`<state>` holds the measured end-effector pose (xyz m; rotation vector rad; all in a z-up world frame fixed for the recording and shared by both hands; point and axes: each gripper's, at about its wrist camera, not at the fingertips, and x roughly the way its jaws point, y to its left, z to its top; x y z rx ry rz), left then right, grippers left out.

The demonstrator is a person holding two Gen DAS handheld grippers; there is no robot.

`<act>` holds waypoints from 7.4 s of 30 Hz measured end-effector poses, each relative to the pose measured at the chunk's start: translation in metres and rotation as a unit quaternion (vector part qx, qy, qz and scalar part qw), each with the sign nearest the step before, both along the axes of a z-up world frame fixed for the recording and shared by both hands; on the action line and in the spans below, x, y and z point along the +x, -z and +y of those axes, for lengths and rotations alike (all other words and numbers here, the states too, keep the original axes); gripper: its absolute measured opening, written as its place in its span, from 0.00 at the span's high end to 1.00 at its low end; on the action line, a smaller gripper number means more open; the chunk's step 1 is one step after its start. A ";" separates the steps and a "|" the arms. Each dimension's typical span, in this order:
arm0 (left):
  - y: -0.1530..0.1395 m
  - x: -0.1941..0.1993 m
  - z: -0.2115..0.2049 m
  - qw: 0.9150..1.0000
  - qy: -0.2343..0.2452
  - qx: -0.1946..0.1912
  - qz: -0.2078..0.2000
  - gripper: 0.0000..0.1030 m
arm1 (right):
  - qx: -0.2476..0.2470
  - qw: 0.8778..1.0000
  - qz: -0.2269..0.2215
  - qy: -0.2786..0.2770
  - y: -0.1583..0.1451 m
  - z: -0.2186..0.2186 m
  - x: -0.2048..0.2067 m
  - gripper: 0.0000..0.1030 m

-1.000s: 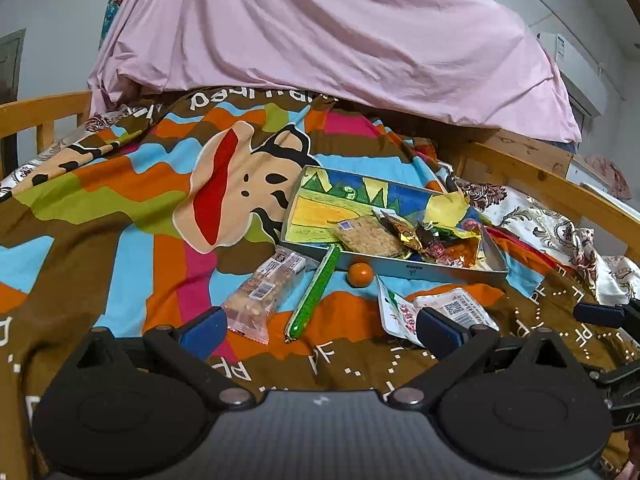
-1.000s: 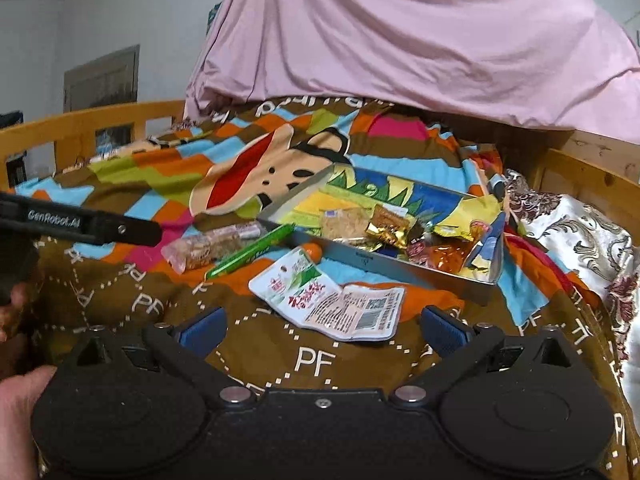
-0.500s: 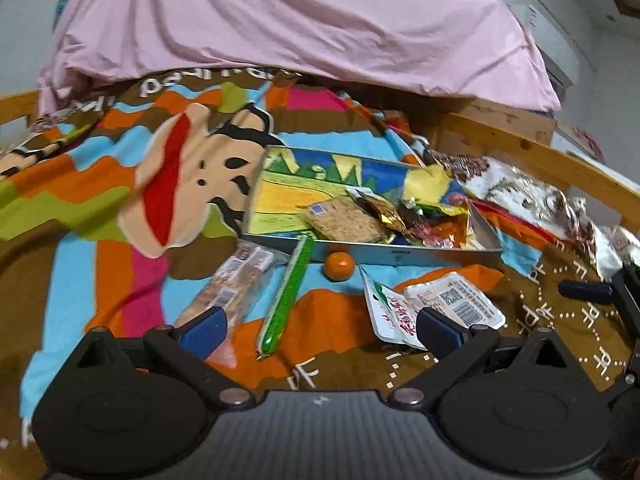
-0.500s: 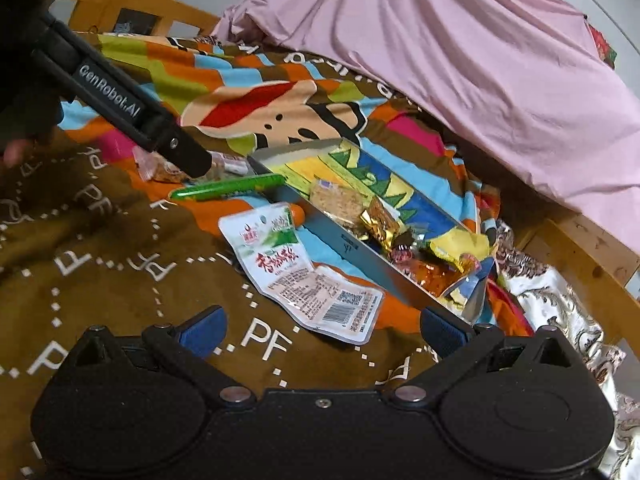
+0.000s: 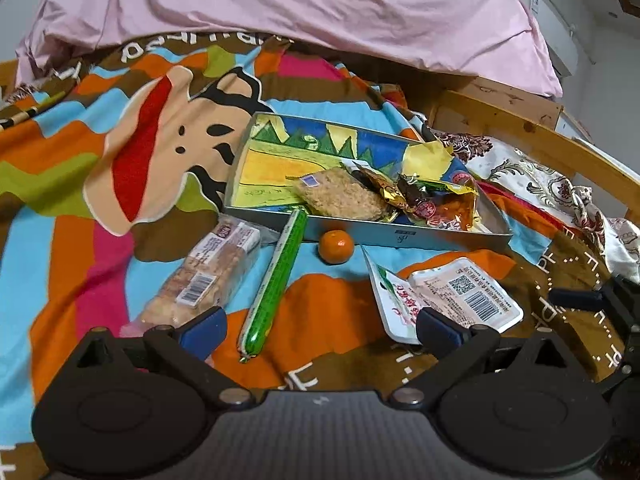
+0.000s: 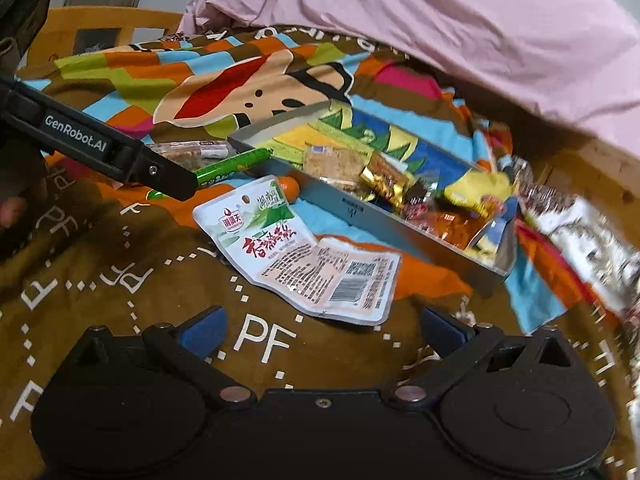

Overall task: Organize snacks
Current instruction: 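Lower the left tool onto the green stick snack while the right tool approaches the white packet, then close the left tool on the green stick while the right tool grasps the white packet, then carry the green stick to the tin with the left tool while the right tool carries the white packet, then release the green stick into the tin with the left tool while the right tool releases the white packet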

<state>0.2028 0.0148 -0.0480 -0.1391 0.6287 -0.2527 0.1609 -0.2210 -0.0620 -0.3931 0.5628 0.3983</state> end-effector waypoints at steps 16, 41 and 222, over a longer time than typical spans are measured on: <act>0.010 0.044 0.005 0.999 0.002 -0.025 0.026 0.02 | 0.059 0.997 0.051 0.017 0.014 -0.003 0.031 0.01; 0.019 0.062 0.011 0.998 -0.023 -0.021 0.046 0.40 | 0.222 0.968 0.073 0.094 0.010 -0.021 0.065 0.04; -0.030 0.232 -0.112 0.994 -0.089 -0.059 0.032 0.82 | 0.207 0.970 -0.121 0.048 -0.026 -0.068 0.236 0.89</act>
